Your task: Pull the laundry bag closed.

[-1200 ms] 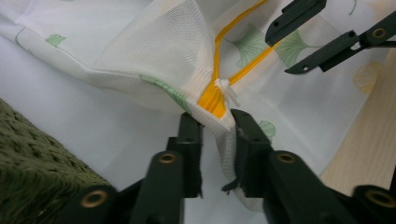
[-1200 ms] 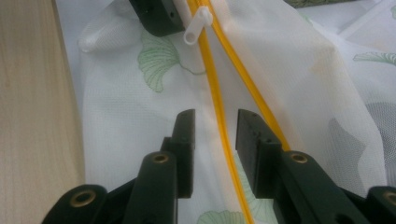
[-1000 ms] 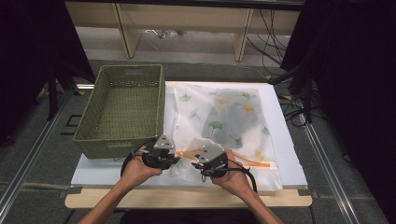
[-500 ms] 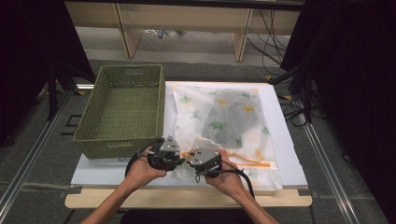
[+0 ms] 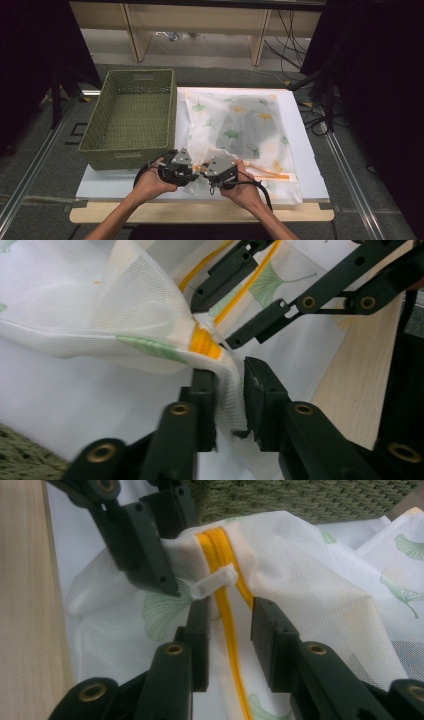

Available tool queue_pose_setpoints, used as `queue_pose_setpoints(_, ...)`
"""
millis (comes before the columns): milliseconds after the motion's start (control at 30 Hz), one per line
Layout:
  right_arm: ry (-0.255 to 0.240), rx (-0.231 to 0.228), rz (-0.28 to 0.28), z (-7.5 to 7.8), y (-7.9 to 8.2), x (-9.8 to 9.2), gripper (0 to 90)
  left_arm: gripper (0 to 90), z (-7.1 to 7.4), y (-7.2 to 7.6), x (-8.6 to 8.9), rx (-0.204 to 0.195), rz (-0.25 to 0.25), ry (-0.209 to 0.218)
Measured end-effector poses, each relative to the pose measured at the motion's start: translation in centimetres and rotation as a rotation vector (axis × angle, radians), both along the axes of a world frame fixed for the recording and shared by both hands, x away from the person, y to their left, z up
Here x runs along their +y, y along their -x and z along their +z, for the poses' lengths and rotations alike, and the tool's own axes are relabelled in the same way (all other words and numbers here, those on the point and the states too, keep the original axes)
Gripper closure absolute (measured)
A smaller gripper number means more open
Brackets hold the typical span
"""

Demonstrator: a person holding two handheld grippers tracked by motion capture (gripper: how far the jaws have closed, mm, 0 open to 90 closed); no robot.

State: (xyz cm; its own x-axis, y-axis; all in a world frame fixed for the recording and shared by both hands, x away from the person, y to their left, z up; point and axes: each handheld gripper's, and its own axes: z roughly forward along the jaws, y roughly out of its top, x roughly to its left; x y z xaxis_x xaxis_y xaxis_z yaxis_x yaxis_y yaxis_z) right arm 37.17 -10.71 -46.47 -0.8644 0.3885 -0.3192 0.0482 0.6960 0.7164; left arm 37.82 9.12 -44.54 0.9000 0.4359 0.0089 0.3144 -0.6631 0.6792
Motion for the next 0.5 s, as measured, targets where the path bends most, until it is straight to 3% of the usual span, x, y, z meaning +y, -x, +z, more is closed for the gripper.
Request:
queue_pose_setpoints(33,0.005,0.0,0.0,-0.02,-0.02,-0.02,71.0,71.7,0.01,-0.14,0.24,0.001,-0.031,-0.036)
queue_pose_setpoints(167,0.019,0.004,-0.005,-0.17,-0.09,-0.21,71.0,68.2,-0.56,-0.07,0.68,0.005,-0.046,-0.068)
queue_pose_setpoints(233,0.018,0.006,-0.001,-0.16,-0.12,-0.19,70.9,70.4,-0.6,0.21,0.68,0.015,-0.027,-0.063)
queue_pose_setpoints(300,0.019,0.02,0.016,-0.26,0.05,-0.06,70.7,71.8,-0.29,-0.02,0.69,-0.006,-0.045,-0.057)
queue_pose_setpoints(400,0.023,0.014,0.026,-0.34,0.16,0.16,70.4,74.9,-0.05,0.27,0.55,-0.009,-0.029,-0.039)
queue_pose_setpoints(433,0.018,0.024,0.022,-0.4,0.25,0.24,70.4,76.8,0.1,0.46,0.62,0.015,-0.02,-0.055)
queue_pose_setpoints(500,0.019,0.018,0.024,-0.47,0.33,0.32,70.3,79.5,0.21,0.43,0.56,0.009,-0.02,-0.055)
